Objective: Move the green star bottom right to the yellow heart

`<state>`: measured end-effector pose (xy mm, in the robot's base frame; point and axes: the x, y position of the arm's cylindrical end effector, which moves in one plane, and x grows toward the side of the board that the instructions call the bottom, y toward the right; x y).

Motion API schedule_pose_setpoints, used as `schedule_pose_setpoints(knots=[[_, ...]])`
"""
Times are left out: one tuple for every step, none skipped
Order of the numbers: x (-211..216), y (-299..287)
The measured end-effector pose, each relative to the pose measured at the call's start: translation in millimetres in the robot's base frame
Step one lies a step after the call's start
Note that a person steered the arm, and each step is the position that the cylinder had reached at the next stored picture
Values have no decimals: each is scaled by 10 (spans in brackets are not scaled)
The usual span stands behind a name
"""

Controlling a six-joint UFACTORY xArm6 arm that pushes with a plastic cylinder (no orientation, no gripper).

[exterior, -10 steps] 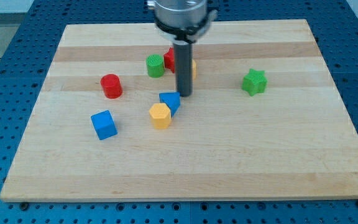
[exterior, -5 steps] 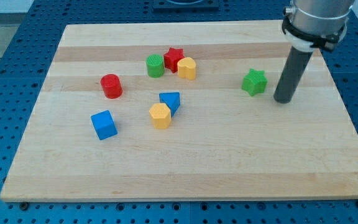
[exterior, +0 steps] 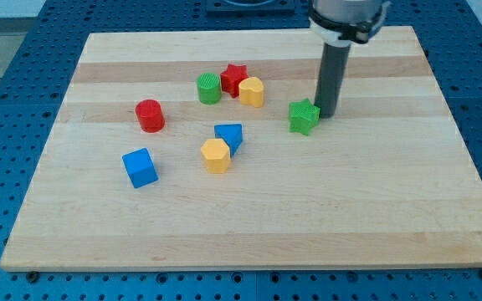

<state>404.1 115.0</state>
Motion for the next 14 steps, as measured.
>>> schedule_pose_setpoints(knots=[[391, 66], [404, 12], [360, -8], [342, -34], [302, -137], [296, -142], [261, -142], [185, -142], [152, -142], [147, -182], [146, -302], [141, -309], [99, -316], [47, -349]])
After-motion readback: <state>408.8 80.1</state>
